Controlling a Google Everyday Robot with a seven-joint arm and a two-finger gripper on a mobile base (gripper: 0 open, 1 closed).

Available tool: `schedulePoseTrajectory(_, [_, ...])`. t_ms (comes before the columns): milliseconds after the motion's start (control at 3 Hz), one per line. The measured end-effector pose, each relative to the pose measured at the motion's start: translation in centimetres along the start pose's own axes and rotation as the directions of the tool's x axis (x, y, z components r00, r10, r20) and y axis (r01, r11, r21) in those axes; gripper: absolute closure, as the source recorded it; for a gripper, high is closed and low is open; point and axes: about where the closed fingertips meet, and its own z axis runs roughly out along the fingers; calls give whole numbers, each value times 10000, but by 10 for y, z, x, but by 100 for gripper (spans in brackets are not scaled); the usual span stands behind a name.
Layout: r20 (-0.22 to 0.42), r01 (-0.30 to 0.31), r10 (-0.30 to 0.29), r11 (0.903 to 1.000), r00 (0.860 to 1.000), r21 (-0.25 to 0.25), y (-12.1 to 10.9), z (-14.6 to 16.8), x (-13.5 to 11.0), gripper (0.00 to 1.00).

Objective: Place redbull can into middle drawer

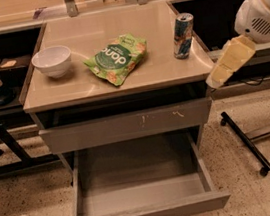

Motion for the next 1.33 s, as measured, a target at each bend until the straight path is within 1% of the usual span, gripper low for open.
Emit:
schedulePoseTrajectory(333, [1230, -1974, 1909, 9794, 9739, 422, -39, 29, -1, 0])
schedulePoseTrajectory(667, [2356, -3303, 3031, 9400, 9234, 851, -78, 43, -6, 0])
schedulePoseTrajectory(1000, [2641, -3393, 3037, 9353, 9154, 1003, -84, 42, -12, 0])
schedulePoseTrajectory(1333, [2847, -3550, 3176, 9305, 9045, 899, -84, 48, -13, 0])
